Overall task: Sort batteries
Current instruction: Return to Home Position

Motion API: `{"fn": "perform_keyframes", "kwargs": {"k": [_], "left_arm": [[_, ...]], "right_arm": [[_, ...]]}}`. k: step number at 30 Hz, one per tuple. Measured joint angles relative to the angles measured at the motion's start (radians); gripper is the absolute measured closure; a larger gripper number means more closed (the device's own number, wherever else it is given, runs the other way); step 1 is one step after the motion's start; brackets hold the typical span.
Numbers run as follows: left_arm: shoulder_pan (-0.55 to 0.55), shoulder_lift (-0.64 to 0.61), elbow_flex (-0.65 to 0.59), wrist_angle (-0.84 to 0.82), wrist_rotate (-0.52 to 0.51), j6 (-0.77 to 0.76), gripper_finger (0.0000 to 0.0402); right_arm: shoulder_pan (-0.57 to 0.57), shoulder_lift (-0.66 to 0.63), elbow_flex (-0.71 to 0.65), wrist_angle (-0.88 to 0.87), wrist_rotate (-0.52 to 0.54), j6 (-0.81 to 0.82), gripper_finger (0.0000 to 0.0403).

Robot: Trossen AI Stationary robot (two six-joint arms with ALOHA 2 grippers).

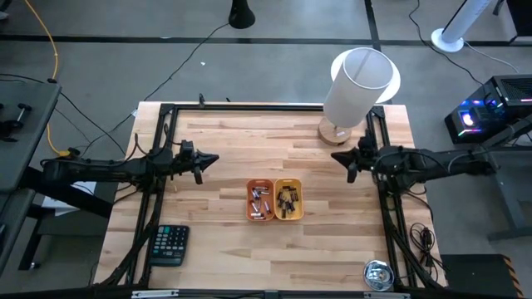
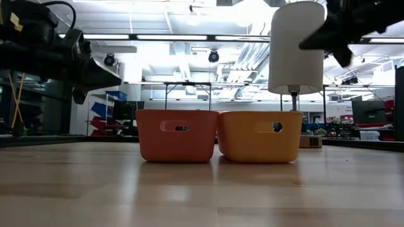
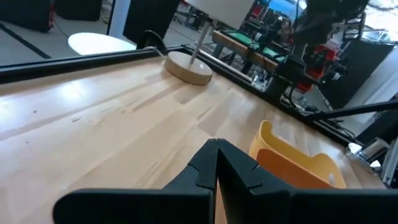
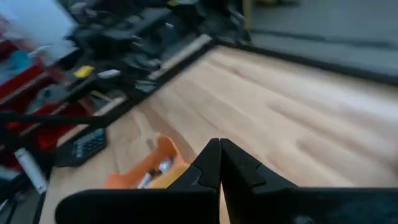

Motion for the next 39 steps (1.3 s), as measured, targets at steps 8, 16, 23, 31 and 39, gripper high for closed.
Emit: {"fn": "perform_keyframes", "kwargs": {"k": [8,16,23,31,39], "left_arm": [[0.000,0.000,0.000,-0.001,0.000,0.001,0.0401],[0.000,0.000,0.000,-0.001,-0.001,0.002,0.0401],[0.000,0.000,0.000,-0.001,-0.001,0.002,0.0401],[0.000,0.000,0.000,-0.002,-0.001,0.002,0.0401],[0.000,0.000,0.000,-0.002,-0.002,0.002,0.0401]], "right_arm": [[-0.257,-0.004,0.000,0.257,-0.544,-0.282,0.0403],[-0.350,-0.076,-0.156,0.403,-0.723,-0.278,0.0403],[-0.349,-0.267,-0.316,0.615,-0.714,-0.210,0.0403],[-0.348,-0.346,-0.417,0.604,-0.598,-0.209,0.0403],[-0.258,-0.346,-0.446,0.599,-0.485,-0.162,0.0403]]}}
